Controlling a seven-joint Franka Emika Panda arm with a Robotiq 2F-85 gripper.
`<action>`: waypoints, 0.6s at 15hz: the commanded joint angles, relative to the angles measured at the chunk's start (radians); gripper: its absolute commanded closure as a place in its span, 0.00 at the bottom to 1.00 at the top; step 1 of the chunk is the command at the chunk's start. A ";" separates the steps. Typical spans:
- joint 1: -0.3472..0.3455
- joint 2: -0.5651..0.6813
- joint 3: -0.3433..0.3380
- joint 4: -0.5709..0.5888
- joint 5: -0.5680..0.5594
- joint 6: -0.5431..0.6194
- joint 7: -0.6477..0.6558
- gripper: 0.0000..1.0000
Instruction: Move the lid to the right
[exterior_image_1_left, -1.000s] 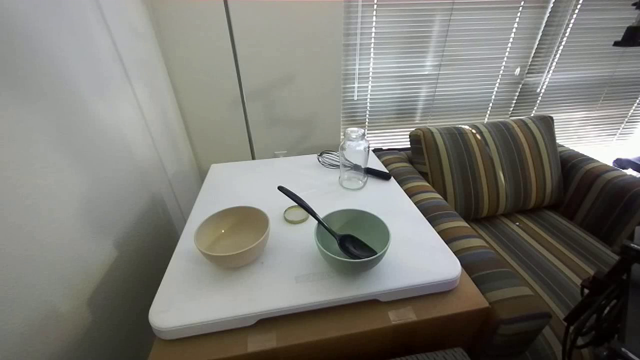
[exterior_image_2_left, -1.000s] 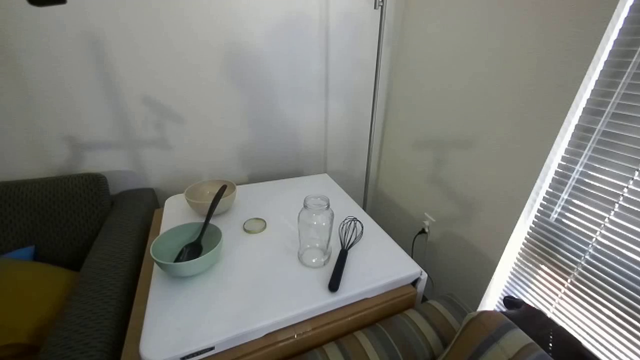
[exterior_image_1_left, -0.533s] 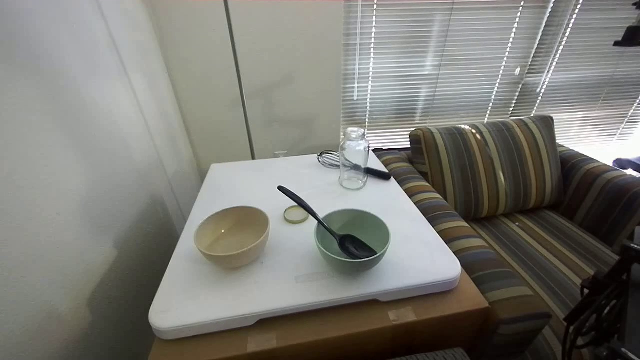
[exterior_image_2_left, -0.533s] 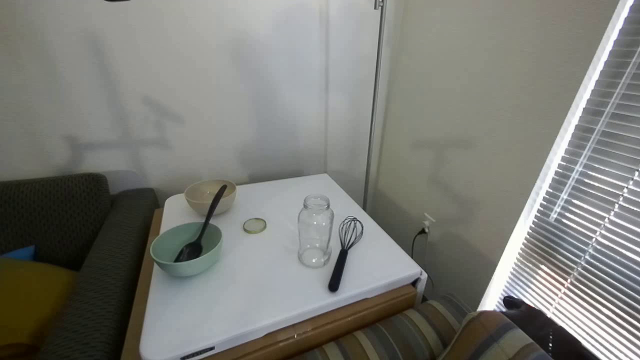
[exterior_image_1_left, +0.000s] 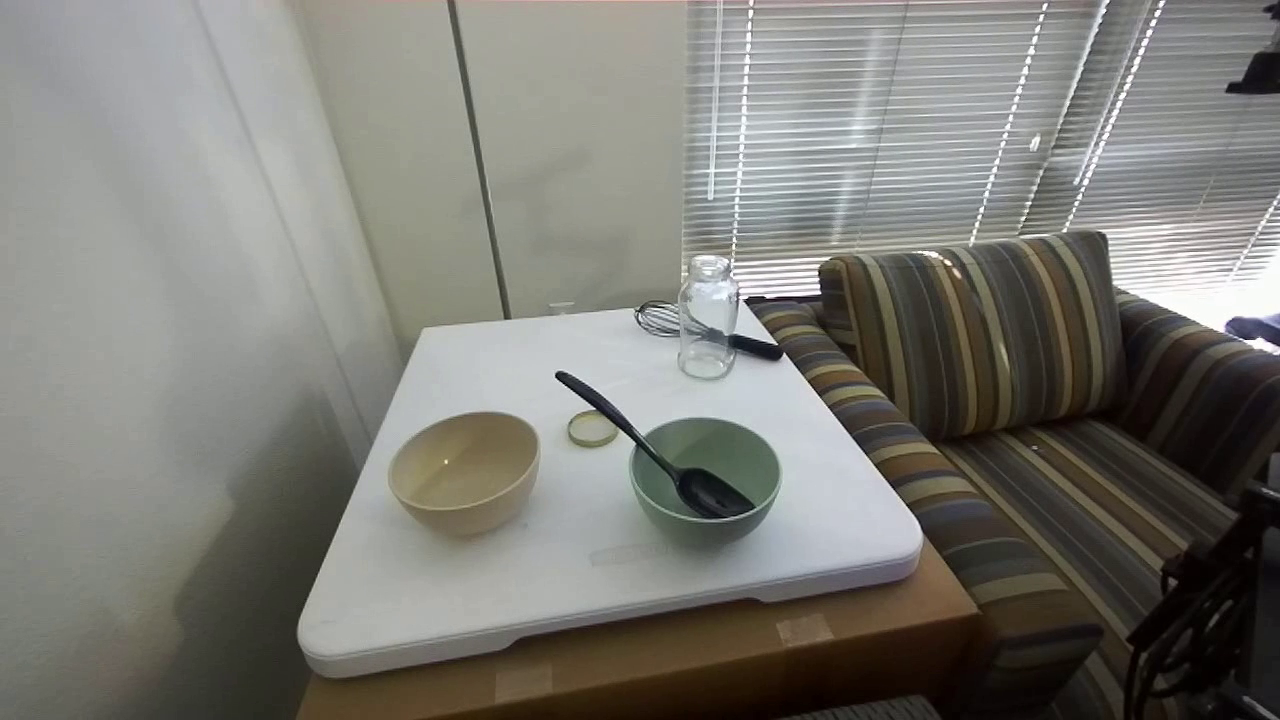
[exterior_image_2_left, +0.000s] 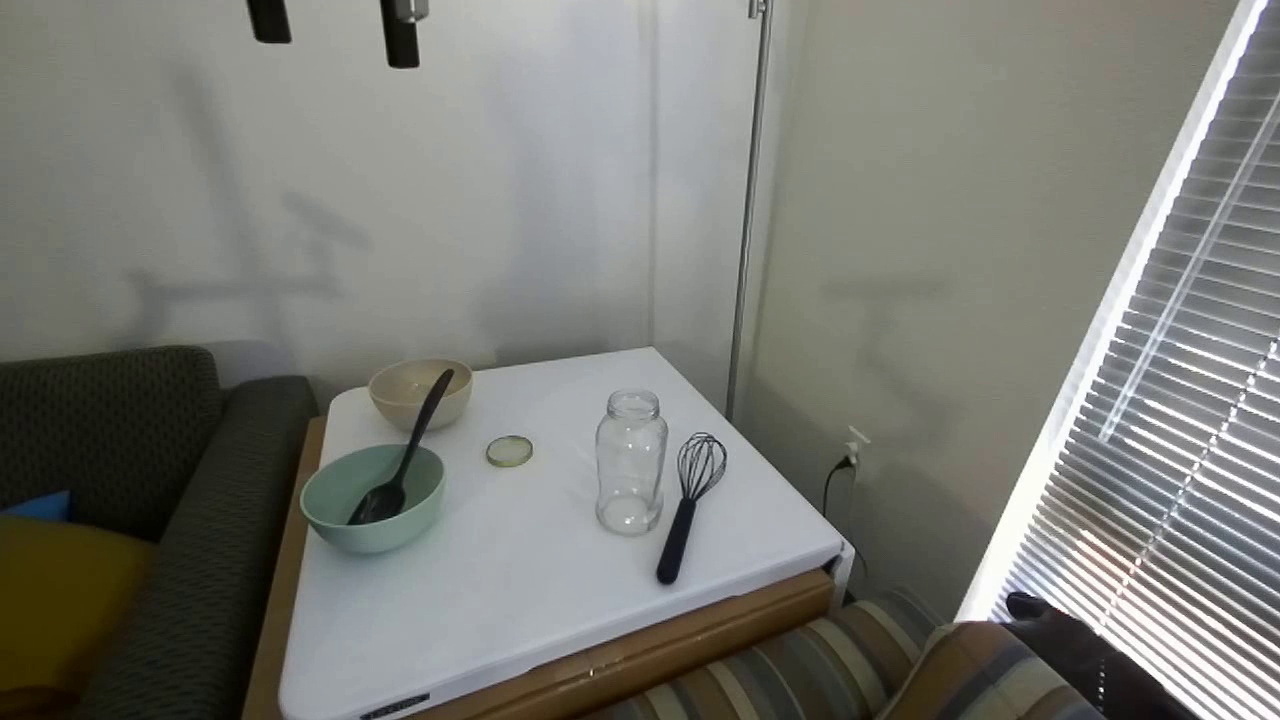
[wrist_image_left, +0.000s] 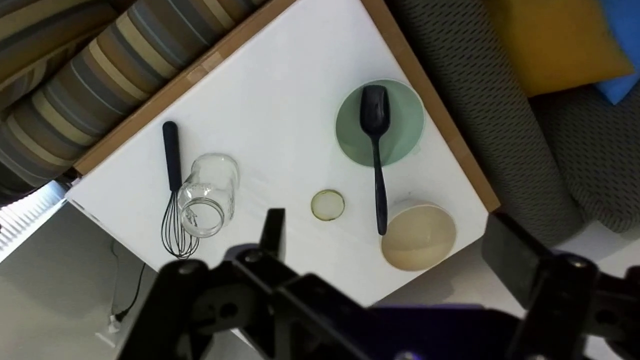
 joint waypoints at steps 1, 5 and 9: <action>-0.042 0.179 0.055 0.183 0.039 -0.021 0.072 0.00; -0.055 0.344 0.103 0.337 0.083 -0.021 0.189 0.00; -0.043 0.496 0.135 0.454 0.060 0.053 0.352 0.00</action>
